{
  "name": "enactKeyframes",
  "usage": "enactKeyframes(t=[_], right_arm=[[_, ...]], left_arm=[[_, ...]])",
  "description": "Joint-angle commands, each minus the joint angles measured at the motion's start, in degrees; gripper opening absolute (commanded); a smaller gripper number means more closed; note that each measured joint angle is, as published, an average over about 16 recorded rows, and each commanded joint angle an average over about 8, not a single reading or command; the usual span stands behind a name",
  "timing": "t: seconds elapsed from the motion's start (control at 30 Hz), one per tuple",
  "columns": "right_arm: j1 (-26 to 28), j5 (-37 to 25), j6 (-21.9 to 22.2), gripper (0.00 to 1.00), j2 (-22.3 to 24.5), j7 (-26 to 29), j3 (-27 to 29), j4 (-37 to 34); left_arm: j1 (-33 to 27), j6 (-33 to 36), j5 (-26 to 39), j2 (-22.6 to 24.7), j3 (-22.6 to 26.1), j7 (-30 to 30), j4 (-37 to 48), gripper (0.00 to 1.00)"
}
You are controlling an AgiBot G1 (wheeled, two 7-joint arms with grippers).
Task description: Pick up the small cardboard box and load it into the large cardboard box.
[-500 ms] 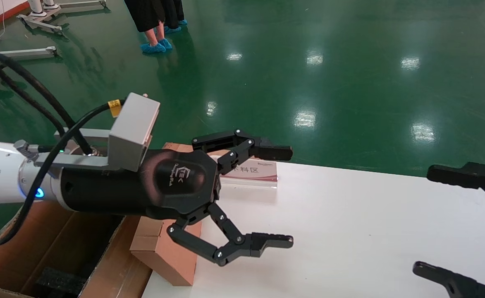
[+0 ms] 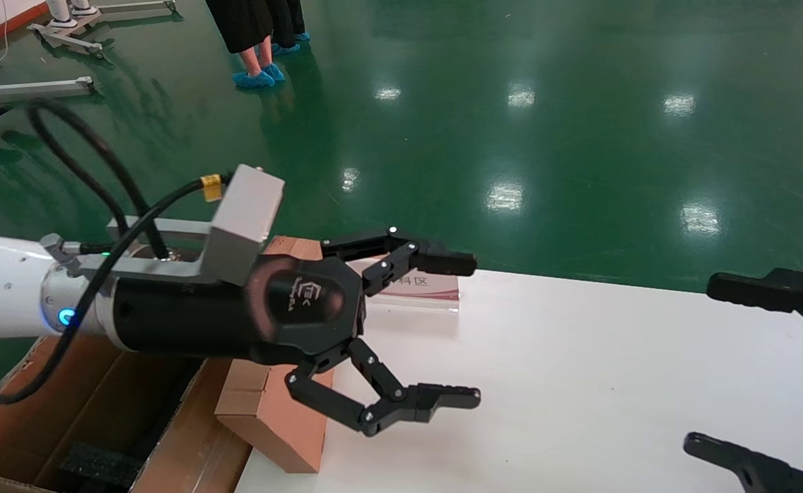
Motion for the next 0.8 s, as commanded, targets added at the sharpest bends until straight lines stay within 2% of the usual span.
enactKeyframes(t=[0.03,0.23,0.53,0.8], right_arm=[[0.01,0.0,0.0,1.0,0.0,-0.01,-0.01,-0.01],[0.02,0.02,0.0,1.0,0.01,-0.02,-0.04,-0.02],[0.03,0.05,0.01,1.0,0.02,-0.04,-0.08,-0.02],[0.04,0.07,0.03,1.0,0.04,-0.06,-0.11,-0.02]], left_arm=[[-0.16,-0.56,1.01,-0.45,0.41,-0.83,-0.29,1.0],[-6.23,-0.56,12.09,-1.48,5.33,-9.02,-2.25,1.0],[-23.65,5.44,34.85,1.53,17.27,-27.19,-2.76,1.0],[-34.7,6.61,44.74,2.58,29.79,-43.04,-2.65,1.0]])
